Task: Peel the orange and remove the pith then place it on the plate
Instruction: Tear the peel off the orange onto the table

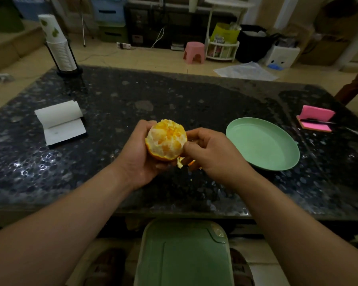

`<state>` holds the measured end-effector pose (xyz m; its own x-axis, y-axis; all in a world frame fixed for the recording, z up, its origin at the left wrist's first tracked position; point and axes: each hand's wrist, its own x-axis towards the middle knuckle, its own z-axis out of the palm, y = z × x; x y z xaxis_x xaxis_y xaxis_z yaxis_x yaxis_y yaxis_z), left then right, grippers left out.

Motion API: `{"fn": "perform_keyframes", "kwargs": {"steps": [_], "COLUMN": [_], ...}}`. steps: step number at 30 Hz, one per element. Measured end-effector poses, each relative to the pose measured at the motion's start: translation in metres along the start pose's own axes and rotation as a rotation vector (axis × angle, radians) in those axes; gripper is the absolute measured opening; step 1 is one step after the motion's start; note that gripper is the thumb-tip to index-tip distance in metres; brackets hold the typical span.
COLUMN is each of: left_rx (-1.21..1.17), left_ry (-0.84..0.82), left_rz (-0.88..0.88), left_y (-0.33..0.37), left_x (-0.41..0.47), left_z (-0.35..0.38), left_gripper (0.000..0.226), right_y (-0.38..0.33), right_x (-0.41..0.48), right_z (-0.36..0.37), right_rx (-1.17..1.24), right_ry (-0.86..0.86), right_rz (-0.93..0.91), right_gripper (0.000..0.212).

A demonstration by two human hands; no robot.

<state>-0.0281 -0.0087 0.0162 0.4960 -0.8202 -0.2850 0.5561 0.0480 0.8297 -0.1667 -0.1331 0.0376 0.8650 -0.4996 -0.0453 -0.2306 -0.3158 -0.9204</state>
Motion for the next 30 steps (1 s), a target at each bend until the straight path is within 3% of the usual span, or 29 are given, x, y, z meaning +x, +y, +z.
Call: {"fn": "perform_keyframes", "kwargs": {"steps": [5,13,19,25,30], "left_rx": [0.039,0.057,0.095,0.062,0.074], "left_ry": [0.033,0.071,0.069,-0.001,0.020], "left_rz": [0.039,0.071,0.104,0.068,0.080], "left_y": [-0.007,-0.004,-0.004,0.001,-0.003], "left_x": [0.002,0.002,-0.002,-0.003,-0.004], "left_z": [0.000,0.005,0.006,0.005,0.007], "left_gripper": [0.034,0.041,0.044,0.048,0.042], "right_y": [0.005,0.008,0.004,-0.003,-0.001], "right_x": [0.000,0.000,-0.002,-0.006,-0.005], "right_z": [0.007,0.016,0.013,0.007,0.006], "right_rx": [-0.136,-0.059,-0.083,-0.025,-0.120], "right_ry": [0.104,0.179,0.151,0.088,0.127], "right_rz": [-0.024,-0.026,-0.053,-0.034,-0.049], "right_gripper": [0.014,0.018,0.005,0.021,0.006]}}
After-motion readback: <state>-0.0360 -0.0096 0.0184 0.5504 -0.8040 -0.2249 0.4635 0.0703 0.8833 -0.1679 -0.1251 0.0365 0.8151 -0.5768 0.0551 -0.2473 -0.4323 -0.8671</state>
